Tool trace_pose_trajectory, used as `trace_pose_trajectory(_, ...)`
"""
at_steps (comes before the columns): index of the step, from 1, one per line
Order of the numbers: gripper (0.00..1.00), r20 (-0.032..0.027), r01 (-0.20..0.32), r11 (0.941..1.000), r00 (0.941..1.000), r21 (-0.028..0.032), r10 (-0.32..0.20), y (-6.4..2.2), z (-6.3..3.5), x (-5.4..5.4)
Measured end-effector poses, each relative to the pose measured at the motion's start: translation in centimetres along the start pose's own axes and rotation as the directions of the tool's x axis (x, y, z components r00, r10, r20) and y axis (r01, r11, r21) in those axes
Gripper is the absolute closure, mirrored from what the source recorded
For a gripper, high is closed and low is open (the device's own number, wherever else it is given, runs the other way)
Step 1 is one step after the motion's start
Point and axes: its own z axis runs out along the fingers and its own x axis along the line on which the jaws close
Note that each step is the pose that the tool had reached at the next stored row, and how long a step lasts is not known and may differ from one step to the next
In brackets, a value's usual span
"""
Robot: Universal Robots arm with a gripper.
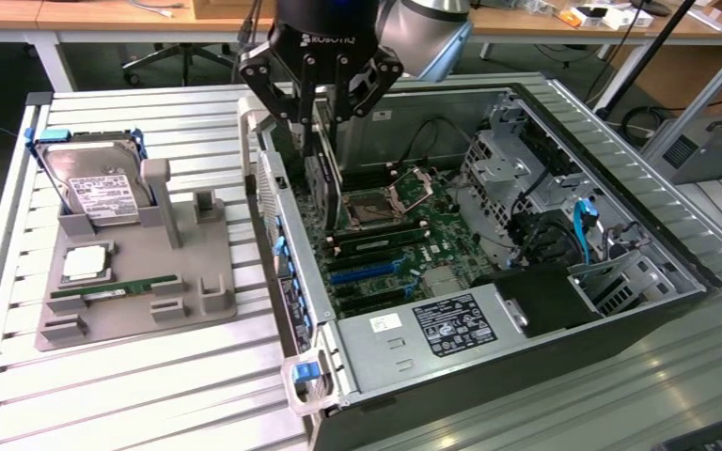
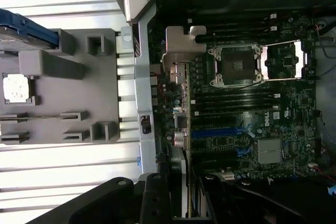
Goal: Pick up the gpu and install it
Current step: 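Pick up the gpu and move the gpu toward the slot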
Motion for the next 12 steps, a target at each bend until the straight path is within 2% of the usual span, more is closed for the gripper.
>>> trace_pose_trajectory(12,0.73,0.0003,0.000,1.0000,1.0000,0.0048,0.000,0.05,0.28,-0.64)
